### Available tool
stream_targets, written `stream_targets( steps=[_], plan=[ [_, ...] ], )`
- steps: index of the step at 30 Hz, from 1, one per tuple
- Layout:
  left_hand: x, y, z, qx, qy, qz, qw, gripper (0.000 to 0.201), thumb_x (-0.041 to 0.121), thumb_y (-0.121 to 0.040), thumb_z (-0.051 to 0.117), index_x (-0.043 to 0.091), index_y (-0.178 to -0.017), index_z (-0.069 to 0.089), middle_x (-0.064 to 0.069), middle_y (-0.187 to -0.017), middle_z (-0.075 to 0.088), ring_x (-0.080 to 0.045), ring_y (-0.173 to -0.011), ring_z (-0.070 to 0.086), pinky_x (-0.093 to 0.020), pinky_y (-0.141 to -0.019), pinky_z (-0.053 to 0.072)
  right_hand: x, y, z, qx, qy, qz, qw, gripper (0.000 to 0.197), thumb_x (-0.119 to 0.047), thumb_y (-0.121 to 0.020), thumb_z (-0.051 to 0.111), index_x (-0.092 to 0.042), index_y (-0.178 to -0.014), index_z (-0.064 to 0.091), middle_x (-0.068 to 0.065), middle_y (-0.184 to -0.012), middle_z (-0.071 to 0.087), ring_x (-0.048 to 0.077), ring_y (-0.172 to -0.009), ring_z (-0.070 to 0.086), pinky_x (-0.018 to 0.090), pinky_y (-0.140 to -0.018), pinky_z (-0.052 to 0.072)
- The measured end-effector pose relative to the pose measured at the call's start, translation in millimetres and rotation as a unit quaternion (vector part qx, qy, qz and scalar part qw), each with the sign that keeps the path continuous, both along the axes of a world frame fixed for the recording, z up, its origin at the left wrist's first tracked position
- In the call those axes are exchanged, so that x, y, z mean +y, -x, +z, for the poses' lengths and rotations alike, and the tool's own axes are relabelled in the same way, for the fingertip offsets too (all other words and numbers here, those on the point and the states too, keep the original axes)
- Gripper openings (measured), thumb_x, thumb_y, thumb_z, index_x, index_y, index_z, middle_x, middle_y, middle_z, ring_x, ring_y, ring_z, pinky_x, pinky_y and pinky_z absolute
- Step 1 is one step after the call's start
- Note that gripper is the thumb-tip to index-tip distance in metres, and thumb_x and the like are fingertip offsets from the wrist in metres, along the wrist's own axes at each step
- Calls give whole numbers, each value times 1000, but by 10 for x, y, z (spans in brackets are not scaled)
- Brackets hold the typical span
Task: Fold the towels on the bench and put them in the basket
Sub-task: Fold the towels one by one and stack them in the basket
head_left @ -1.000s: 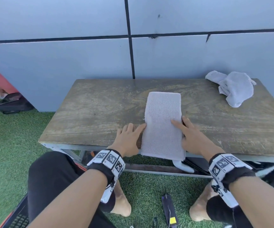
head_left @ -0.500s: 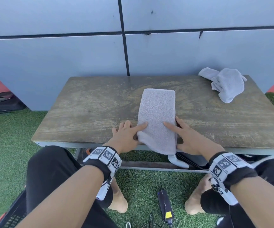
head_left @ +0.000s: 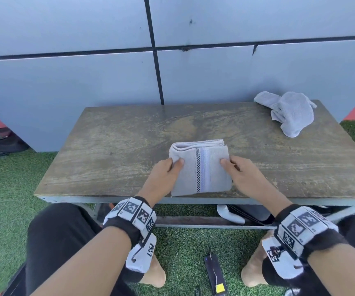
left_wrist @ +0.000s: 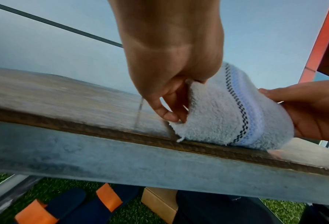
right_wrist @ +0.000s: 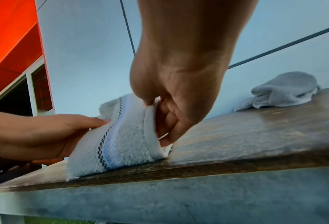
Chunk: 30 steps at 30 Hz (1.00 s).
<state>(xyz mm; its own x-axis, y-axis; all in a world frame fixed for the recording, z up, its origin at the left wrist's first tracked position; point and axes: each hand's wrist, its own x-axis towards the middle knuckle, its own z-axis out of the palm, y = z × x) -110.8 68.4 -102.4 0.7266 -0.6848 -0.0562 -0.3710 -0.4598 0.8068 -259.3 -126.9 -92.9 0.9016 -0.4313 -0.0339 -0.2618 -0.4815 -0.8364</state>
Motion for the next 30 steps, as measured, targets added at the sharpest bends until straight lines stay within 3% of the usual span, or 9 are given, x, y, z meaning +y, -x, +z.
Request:
stream_targets(
  steps=[3, 7, 13, 17, 25, 30],
  plan=[
    [-120, -46, -80, 8, -27, 62, 998, 48, 44, -105, 40, 13, -68, 38, 0, -62, 43, -15, -53, 40, -29, -53, 27, -26, -183, -107, 62, 35, -24, 997, 44, -37, -106, 42, -17, -66, 40, -6, -57, 42, 3, -41, 35, 16, -43, 26],
    [-258, -103, -154, -16, -68, 113, 991, 48, 39, -105, 39, 19, -62, 36, 3, -58, 44, -18, -54, 44, -31, -52, 29, -47, -412, -223, 104, 73, -50, 991, 44, -39, -105, 41, -15, -68, 39, -1, -61, 42, 13, -50, 36, 25, -49, 27],
    [-378, -158, -240, -104, -123, 147, 976, 46, 48, -104, 29, 20, -70, 42, -2, -72, 55, -25, -68, 55, -37, -64, 44, -61, -602, -350, 97, 105, -91, 986, 40, -39, -106, 37, -15, -75, 45, 3, -68, 54, 17, -56, 48, 29, -50, 33],
    [-433, -118, -276, -160, -179, 156, 958, 47, 46, -106, 24, 15, -83, 50, -1, -73, 52, -25, -68, 51, -37, -65, 42, -56, -626, -416, 92, 133, -104, 981, 37, -37, -106, 36, -13, -81, 48, 5, -67, 54, 19, -56, 50, 32, -48, 31],
    [-480, -169, -239, -148, -188, 169, 956, 54, 38, -107, 21, 11, -74, 55, 2, -63, 44, -27, -68, 48, -36, -69, 39, -96, -701, -408, 135, 137, -120, 974, 40, -38, -106, 32, -10, -87, 52, 4, -72, 52, 23, -67, 54, 37, -60, 44],
    [-482, -213, -222, -111, -179, 172, 962, 57, 43, -106, 19, 12, -76, 56, -3, -73, 56, -29, -75, 54, -40, -75, 47, -111, -738, -376, 151, 105, -141, 973, 43, -48, -103, 36, -11, -87, 51, 7, -78, 58, 19, -67, 55, 33, -55, 41]
  ],
)
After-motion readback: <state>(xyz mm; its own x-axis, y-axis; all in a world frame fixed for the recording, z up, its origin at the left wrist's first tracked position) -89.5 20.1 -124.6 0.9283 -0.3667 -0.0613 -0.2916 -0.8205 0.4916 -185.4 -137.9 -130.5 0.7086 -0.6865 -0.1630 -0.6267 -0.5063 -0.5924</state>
